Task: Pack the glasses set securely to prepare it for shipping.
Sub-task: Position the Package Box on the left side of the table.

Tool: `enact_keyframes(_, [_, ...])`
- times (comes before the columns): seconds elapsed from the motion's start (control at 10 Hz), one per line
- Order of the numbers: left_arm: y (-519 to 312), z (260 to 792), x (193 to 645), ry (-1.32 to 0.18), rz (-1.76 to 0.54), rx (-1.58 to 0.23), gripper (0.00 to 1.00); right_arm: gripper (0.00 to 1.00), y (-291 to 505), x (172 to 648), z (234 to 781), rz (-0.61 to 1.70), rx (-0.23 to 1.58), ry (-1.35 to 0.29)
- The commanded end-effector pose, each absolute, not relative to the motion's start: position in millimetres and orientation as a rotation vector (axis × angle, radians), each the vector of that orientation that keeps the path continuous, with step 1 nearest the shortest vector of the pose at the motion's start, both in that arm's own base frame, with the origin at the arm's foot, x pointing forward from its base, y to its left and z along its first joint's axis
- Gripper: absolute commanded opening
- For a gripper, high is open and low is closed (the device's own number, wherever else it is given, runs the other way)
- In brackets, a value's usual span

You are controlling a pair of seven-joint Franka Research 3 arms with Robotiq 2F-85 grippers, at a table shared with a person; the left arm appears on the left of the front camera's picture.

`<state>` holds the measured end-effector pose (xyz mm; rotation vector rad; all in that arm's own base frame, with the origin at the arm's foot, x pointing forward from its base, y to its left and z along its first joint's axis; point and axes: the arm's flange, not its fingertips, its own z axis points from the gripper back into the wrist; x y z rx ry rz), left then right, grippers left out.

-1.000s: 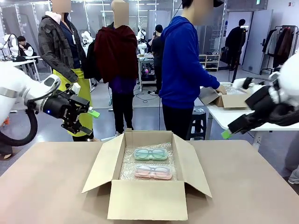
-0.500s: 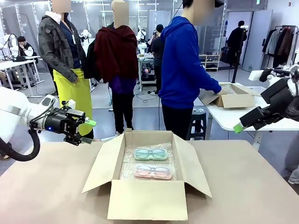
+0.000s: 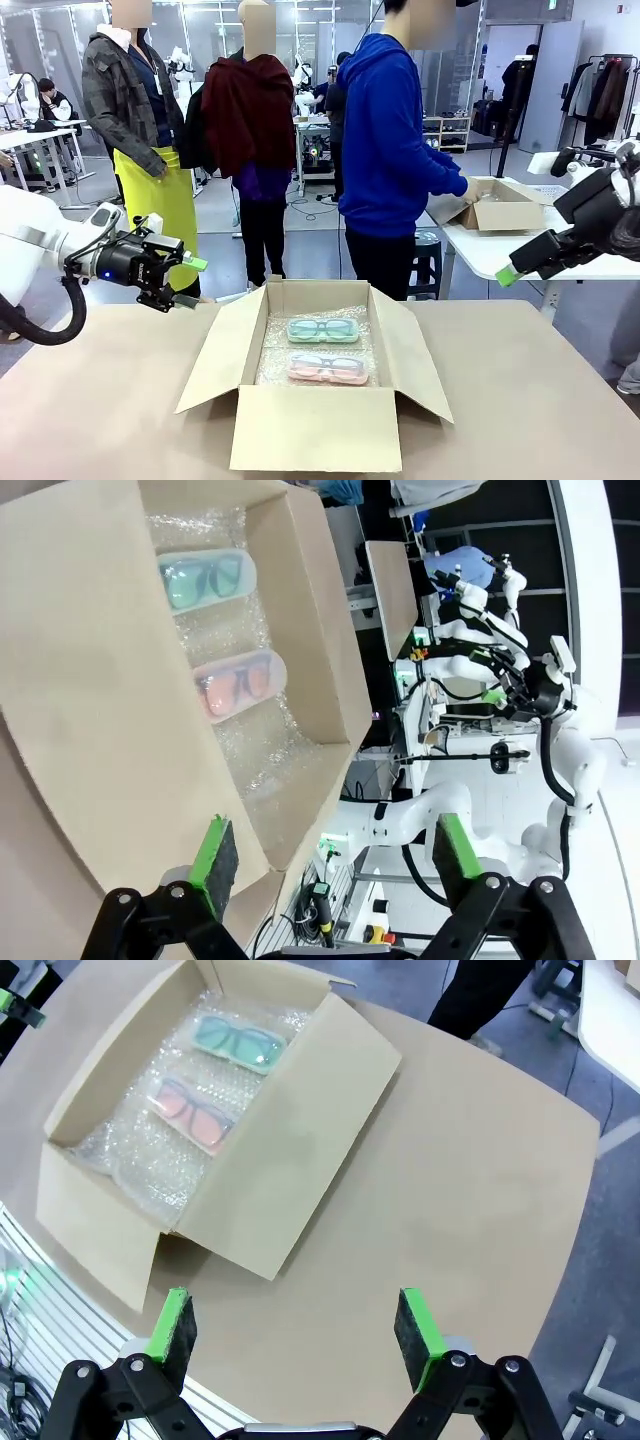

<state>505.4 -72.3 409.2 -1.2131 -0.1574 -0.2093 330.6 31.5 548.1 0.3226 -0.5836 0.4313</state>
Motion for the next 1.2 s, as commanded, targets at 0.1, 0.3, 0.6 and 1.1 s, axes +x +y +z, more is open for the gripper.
enact_keyframes(0.1, [-48.1, 368.3, 516.6, -0.203, -0.137, -1.231, 1.00, 1.00, 30.6, 331.4, 547.2, 0.436, 0.320, -0.588])
enact_keyframes(0.3, [-37.8, 332.1, 526.3, -0.241, -0.045, -1.282, 1.00, 1.00, 30.6, 331.4, 547.2, 0.436, 0.320, -0.588])
enact_keyframes(0.6, [-35.0, 291.9, 531.4, -0.238, 0.066, -1.309, 1.00, 1.00, 30.6, 331.4, 547.2, 0.436, 0.320, -0.588])
enact_keyframes(1.1, [-41.4, 254.7, 532.1, -0.235, 0.136, -1.326, 1.00, 1.00, 30.6, 331.4, 547.2, 0.436, 0.320, -0.588])
